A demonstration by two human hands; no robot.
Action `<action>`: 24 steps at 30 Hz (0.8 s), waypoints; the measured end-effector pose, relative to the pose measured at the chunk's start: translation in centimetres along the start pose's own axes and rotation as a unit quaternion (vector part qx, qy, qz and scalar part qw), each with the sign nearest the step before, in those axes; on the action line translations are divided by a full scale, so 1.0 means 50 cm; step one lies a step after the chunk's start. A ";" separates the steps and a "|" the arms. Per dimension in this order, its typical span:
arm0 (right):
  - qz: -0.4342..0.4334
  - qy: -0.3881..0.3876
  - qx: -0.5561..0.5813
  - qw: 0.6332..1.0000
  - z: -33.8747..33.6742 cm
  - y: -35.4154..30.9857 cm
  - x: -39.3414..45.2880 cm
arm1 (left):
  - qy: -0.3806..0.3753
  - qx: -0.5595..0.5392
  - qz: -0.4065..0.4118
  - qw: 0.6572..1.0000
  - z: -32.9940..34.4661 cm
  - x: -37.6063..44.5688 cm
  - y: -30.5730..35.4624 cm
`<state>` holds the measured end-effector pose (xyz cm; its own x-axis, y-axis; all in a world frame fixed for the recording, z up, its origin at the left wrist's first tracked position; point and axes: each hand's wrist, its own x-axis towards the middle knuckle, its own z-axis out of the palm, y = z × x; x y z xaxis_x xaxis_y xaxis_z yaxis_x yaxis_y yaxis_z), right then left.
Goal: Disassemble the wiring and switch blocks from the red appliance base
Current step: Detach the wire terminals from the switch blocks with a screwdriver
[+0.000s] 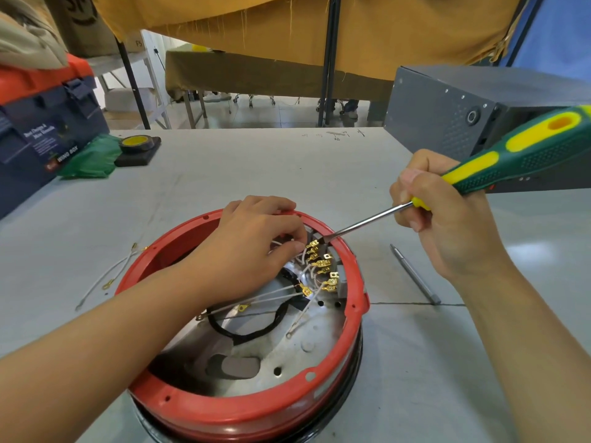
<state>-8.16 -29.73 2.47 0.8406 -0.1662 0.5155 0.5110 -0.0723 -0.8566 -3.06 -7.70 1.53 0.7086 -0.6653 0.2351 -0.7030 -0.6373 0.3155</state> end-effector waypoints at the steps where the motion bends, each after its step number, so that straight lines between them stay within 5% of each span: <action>1: 0.012 0.000 0.013 1.000 -0.001 0.003 -0.001 | -0.001 0.000 0.000 1.000 0.000 0.000 0.000; 8: 0.022 -0.085 -0.065 0.994 0.064 0.032 -0.019 | 0.000 -0.011 -0.001 1.000 -0.001 0.001 0.001; 15: 0.026 0.015 0.040 0.999 0.017 0.009 -0.010 | 0.000 -0.012 0.000 1.000 0.000 0.002 -0.001; 24: -0.027 0.018 -0.002 0.999 0.005 -0.002 -0.010 | 0.000 -0.004 -0.001 1.000 0.000 0.001 0.000</action>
<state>-8.58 -29.40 2.32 0.8047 -0.1981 0.5597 0.5547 -0.0854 -0.8277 -3.00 -7.74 1.54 0.7096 -0.6644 0.2347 -0.7016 -0.6352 0.3231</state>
